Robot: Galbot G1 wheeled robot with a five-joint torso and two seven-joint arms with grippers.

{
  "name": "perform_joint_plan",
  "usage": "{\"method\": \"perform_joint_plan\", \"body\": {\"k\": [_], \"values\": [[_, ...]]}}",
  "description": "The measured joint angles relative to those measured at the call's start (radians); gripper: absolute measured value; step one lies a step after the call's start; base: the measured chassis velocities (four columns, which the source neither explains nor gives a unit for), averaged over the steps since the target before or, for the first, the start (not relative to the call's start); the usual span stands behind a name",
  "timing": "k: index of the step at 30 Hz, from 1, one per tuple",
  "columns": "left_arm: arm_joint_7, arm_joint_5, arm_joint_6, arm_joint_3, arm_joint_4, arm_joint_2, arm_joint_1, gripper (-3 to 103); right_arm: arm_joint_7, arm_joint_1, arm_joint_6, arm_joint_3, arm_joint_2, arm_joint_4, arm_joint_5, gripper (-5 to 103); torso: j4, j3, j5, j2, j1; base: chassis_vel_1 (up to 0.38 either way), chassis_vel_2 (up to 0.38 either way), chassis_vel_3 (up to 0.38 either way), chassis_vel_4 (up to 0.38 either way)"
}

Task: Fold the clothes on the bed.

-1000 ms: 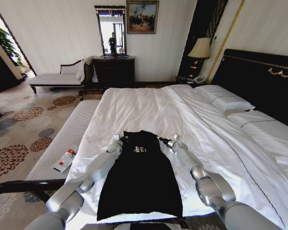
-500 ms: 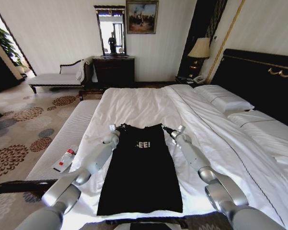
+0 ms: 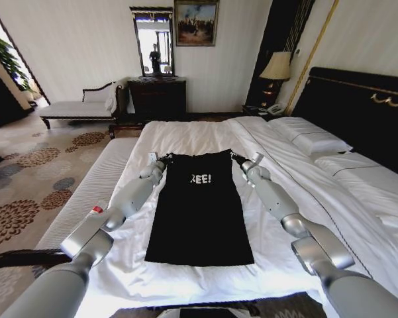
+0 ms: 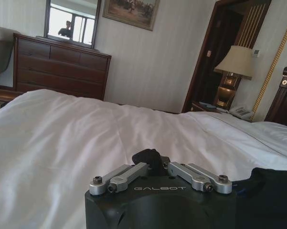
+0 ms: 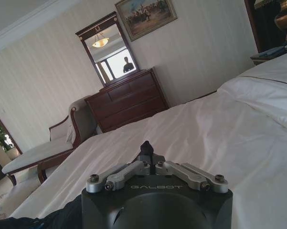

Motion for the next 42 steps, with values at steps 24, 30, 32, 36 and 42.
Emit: {"method": "perform_joint_plan", "body": {"k": [24, 30, 32, 36, 42], "values": [[-0.004, -0.013, -0.011, 0.036, -0.095, 0.058, 0.044, 1, 0.007, -0.082, 0.006, -0.007, -0.019, 0.069, -0.014, 0, -0.0001, 0.0, 0.0, 0.0, 0.0, 0.0, 0.0, 0.0, 0.0], [-0.044, -0.004, -0.012, -0.015, -0.265, 0.121, 0.157, 1, 0.02, -0.213, 0.019, 0.017, -0.067, 0.209, -0.023, 0, 0.0002, 0.0, 0.0002, 0.0, 0.0, 0.0, 0.0, 0.0, 0.0], [-0.057, -0.001, -0.013, -0.034, -0.313, 0.139, 0.186, 1, 0.026, -0.25, 0.025, 0.022, -0.093, 0.255, -0.029, 0, 0.0, 0.0, 0.0002, 0.0, 0.0, 0.0, 0.0, 0.0, 0.0], [-0.083, 0.006, -0.019, -0.068, -0.427, 0.186, 0.264, 1, 0.046, -0.325, 0.031, 0.038, -0.15, 0.377, -0.026, 0, -0.0004, 0.0, 0.0003, 0.0, 0.0, 0.0, 0.0, 0.0, 0.0], [-0.116, 0.027, -0.025, -0.115, -0.588, 0.234, 0.416, 1, 0.085, -0.438, 0.031, 0.076, -0.184, 0.549, -0.001, 0, 0.0, 0.0, 0.0, 0.0, 0.0, 0.0, 0.0, 0.0, 0.0]]}}
